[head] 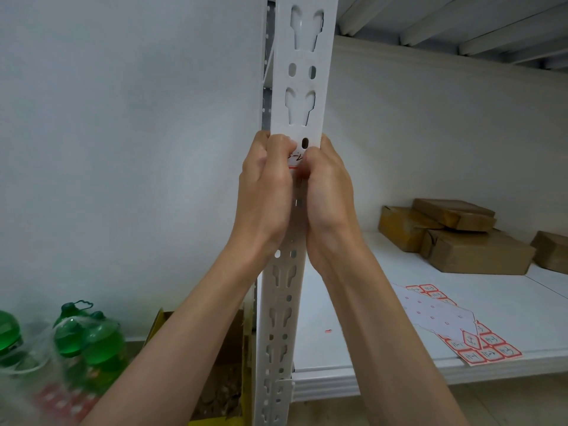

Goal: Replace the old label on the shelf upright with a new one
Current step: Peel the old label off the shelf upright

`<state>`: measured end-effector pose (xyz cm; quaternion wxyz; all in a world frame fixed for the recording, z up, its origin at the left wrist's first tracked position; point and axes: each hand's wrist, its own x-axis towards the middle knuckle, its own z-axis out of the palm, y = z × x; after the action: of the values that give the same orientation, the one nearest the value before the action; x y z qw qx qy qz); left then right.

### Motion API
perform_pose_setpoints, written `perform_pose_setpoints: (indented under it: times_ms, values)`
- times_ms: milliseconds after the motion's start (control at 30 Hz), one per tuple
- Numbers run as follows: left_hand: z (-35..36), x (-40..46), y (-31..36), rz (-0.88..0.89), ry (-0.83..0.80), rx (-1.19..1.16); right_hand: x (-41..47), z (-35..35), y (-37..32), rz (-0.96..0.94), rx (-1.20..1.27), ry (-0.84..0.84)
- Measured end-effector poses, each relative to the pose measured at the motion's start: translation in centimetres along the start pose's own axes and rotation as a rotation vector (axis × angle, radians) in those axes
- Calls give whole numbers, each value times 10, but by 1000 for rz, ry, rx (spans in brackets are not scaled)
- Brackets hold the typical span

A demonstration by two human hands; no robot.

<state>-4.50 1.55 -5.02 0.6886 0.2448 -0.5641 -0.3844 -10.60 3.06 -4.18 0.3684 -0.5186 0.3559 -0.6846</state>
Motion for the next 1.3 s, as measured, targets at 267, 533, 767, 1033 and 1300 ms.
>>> perform_pose_setpoints:
  times_ms: [267, 533, 767, 1033, 1300]
  values:
    - [-2, 2, -4, 31, 0, 20, -1, -3, 5, 33, 37, -23]
    - [-2, 3, -5, 20, -12, 30, 2, 1, 6, -34, -106, 30]
    - [-1, 3, -6, 47, -21, 29, 5, 3, 4, -67, -148, 2]
    - [-2, 4, -7, 41, -6, 20, 2, -3, 6, 33, 42, -69]
    - [-2, 4, -8, 47, -15, 28, 5, 0, 8, -52, -125, 13]
